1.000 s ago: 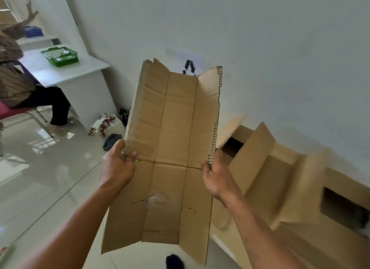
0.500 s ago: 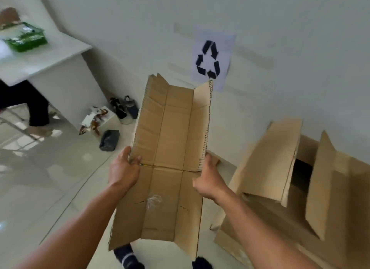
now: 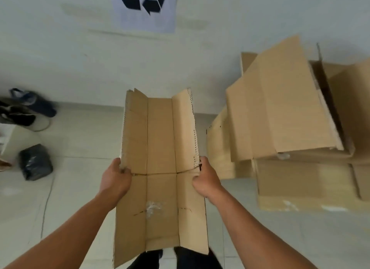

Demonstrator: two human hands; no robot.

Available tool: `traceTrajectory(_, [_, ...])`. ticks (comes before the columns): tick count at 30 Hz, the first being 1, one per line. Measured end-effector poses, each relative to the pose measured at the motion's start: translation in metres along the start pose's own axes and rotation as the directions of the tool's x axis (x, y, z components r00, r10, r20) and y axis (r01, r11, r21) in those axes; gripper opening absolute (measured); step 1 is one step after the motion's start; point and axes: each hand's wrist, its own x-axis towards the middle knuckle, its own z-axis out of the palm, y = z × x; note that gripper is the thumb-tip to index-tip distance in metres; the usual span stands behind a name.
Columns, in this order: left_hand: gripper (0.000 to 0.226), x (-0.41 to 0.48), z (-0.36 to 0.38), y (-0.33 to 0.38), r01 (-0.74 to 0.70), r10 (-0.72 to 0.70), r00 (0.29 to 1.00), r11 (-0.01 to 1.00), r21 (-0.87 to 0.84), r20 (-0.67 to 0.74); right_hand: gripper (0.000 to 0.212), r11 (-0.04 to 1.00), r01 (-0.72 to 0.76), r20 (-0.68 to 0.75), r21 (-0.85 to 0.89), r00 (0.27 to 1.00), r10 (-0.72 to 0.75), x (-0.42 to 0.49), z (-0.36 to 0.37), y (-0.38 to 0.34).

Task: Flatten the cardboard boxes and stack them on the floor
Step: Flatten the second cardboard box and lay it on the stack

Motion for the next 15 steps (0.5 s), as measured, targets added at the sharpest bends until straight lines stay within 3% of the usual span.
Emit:
traceTrajectory(5, [0.014,0.086,0.051,-0.052,0.089,-0.087,0.993,0.995,-0.035,0.077,0.073,0.981,-0.157,-0.039,0.111,0.986,0.163,0.087,0.049,0.055])
traceTrajectory(15, [0.018,0.291,0.188,-0.142,0.123,-0.110,0.990,0.980,-0.157,0.085,0.077,0.947,-0.220,-0.044,0.234,0.971,0.236,0.317,0.146,0.169])
